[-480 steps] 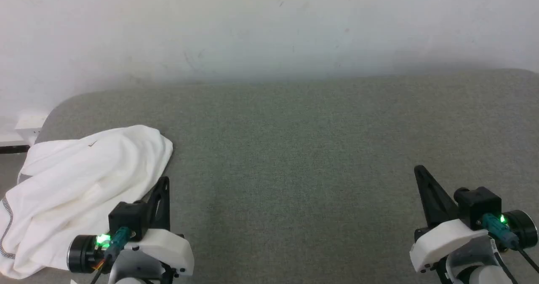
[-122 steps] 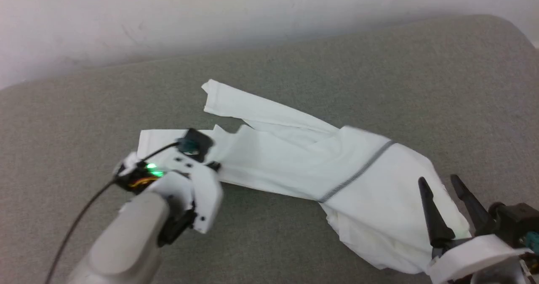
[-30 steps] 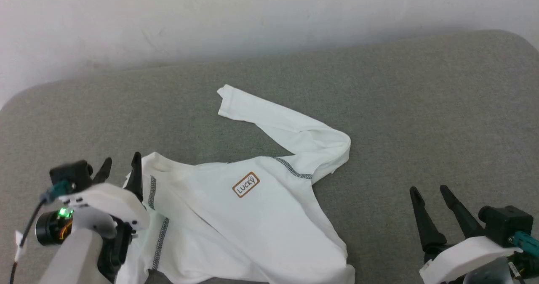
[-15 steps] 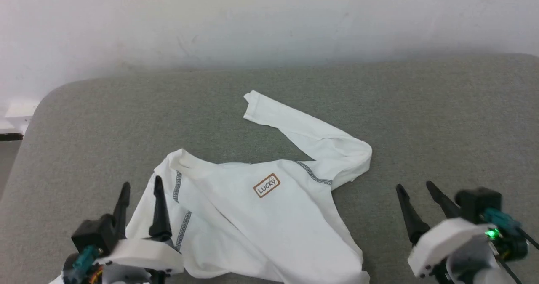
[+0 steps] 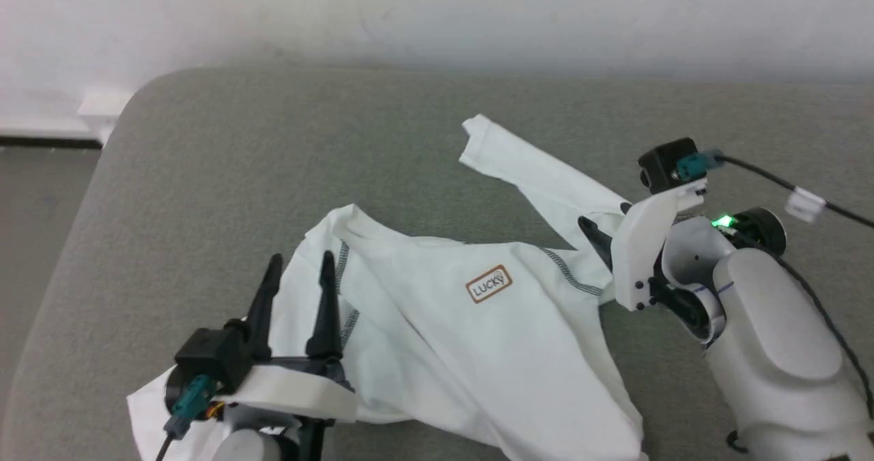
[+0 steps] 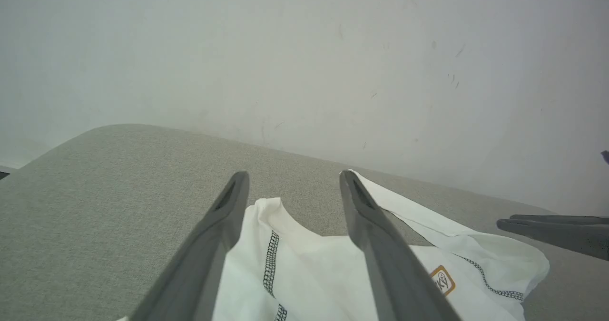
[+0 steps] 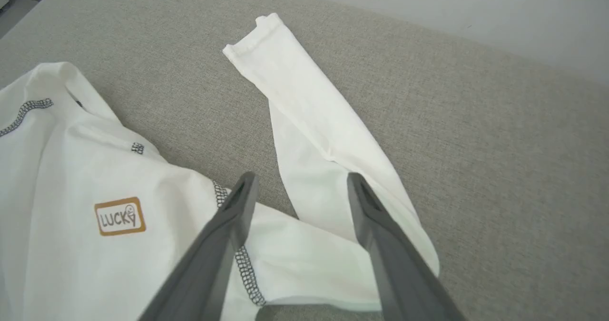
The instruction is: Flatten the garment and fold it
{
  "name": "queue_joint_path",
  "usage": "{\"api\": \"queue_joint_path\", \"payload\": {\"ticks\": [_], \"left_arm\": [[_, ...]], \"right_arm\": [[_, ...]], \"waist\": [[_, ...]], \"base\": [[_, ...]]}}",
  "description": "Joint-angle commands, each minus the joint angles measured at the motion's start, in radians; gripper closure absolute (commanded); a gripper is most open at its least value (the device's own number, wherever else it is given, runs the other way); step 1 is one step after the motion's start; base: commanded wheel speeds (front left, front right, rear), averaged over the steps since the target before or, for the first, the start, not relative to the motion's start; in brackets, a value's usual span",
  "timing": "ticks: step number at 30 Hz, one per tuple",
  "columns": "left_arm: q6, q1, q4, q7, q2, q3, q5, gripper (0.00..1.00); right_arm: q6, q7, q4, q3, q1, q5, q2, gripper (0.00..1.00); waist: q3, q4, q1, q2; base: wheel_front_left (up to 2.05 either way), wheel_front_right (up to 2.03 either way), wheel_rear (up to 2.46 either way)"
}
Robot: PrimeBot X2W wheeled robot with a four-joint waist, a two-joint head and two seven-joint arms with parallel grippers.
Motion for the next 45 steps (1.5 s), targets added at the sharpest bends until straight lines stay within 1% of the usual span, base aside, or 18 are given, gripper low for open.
{"api": "queue_joint_path", "payload": {"ticks": [1, 6, 9, 11, 12, 13, 14, 15, 16, 19, 25, 27, 29, 32, 34, 38, 40, 45], "left_arm": [[-0.014, -0.024, 0.003, -0.005, -0.012, -0.005, 0.009, 0.0], [-0.049, -0.057, 0.025, -0.005, -0.045, -0.009, 0.019, 0.0], [-0.063, -0.066, 0.036, -0.005, -0.057, -0.008, 0.025, 0.0], [-0.07, -0.069, 0.044, -0.005, -0.062, -0.006, 0.03, 0.0], [-0.072, -0.07, 0.045, -0.005, -0.064, -0.004, 0.031, 0.0], [-0.075, -0.07, 0.048, -0.005, -0.065, -0.003, 0.033, 0.0], [-0.077, -0.069, 0.049, -0.005, -0.066, -0.001, 0.035, 0.0], [-0.079, -0.069, 0.051, -0.005, -0.067, 0.001, 0.038, 0.0], [-0.08, -0.069, 0.053, -0.005, -0.068, 0.003, 0.04, 0.0], [-0.081, -0.066, 0.055, -0.005, -0.069, 0.011, 0.047, 0.0], [-0.083, -0.05, 0.054, -0.005, -0.071, 0.027, 0.061, 0.0], [-0.082, -0.046, 0.054, -0.005, -0.071, 0.033, 0.065, 0.0], [-0.08, -0.044, 0.052, -0.005, -0.071, 0.038, 0.068, 0.0], [-0.078, -0.037, 0.05, -0.005, -0.071, 0.047, 0.073, 0.0], [-0.076, -0.03, 0.047, -0.005, -0.071, 0.051, 0.076, 0.0], [-0.074, -0.014, 0.044, -0.005, -0.071, 0.056, 0.079, 0.0], [-0.072, -0.006, 0.042, -0.005, -0.071, 0.061, 0.082, 0.0], [-0.074, 0.005, 0.042, -0.005, -0.071, 0.074, 0.091, 0.0]], "right_arm": [[-0.001, 0.026, 0.047, 0.015, -0.034, 0.012, -0.014, 0.0], [-0.001, 0.083, 0.226, 0.088, -0.143, 0.058, -0.037, 0.0], [-0.001, 0.124, 0.322, 0.126, -0.185, 0.08, -0.046, 0.0], [-0.001, 0.17, 0.39, 0.144, -0.206, 0.088, -0.051, 0.0], [-0.001, 0.193, 0.42, 0.15, -0.216, 0.087, -0.054, 0.09], [-0.001, 0.213, 0.447, 0.157, -0.225, 0.087, -0.054, 0.23], [-0.001, 0.231, 0.471, 0.161, -0.233, 0.089, -0.053, 0.63], [-0.001, 0.245, 0.49, 0.167, -0.24, 0.089, -0.053, 0.9], [-0.001, 0.251, 0.503, 0.173, -0.248, 0.088, -0.053, 1.0], [-0.001, 0.2, 0.504, 0.184, -0.281, 0.082, -0.05, 1.0], [-0.001, -0.061, 0.437, 0.169, -0.364, 0.07, -0.023, 1.0], [-0.001, -0.144, 0.41, 0.146, -0.391, 0.078, -0.014, 1.0], [-0.001, -0.216, 0.385, 0.097, -0.405, 0.099, -0.014, 1.0], [-0.001, -0.295, 0.363, -0.01, -0.382, 0.135, -0.031, 1.0], [-0.001, -0.333, 0.354, -0.095, -0.333, 0.153, -0.051, 1.0], [-0.001, -0.384, 0.347, -0.296, -0.18, 0.214, -0.089, 1.0], [-0.001, -0.412, 0.354, -0.404, -0.1, 0.221, -0.118, 1.0], [-0.001, -0.462, 0.339, -0.65, 0.071, 0.233, -0.147, 1.0]], "waist": [[0.048, 0.067, -0.0001, 0.0], [0.082, 0.127, -0.0001, 0.0], [0.096, 0.148, -0.0001, 0.0], [0.099, 0.155, -0.0001, 0.0], [0.1, 0.157, -0.0001, 0.0], [0.1, 0.158, -0.0001, 0.0], [0.099, 0.159, -0.0001, 0.0], [0.098, 0.159, -0.0001, 0.0], [0.095, 0.159, -0.0001, 0.0], [0.084, 0.147, -0.0001, 0.0], [0.053, 0.098, -0.0001, 0.0], [0.043, 0.078, -0.0001, 0.0], [0.032, 0.061, -0.0001, 0.0], [0.015, 0.036, -0.0001, 0.0], [0.007, 0.021, -0.0001, 0.0], [0.0, -0.007, -0.0001, 0.0], [0.001, -0.019, -0.0001, 0.0], [0.004, -0.04, -0.0001, 0.0]], "base": [[0.0, 0.0, 0.0], [0.0, 0.0, 0.0], [0.0, 0.0, 0.0], [0.0, 0.0, 0.0], [0.0, 0.0, 0.0], [0.0, 0.0, 0.0], [0.0, 0.0, 0.0], [0.0, 0.0, 0.0], [0.0, 0.0, 0.0], [0.0, 0.0, 0.0], [0.0, 0.0, 0.0], [0.0, 0.0, 0.0], [0.0, 0.0, 0.0], [0.0, 0.0, 0.0], [0.0, 0.0, 0.0], [0.0, 0.0, 0.0], [0.0, 0.0, 0.0], [0.0, 0.0, 0.0]]}}
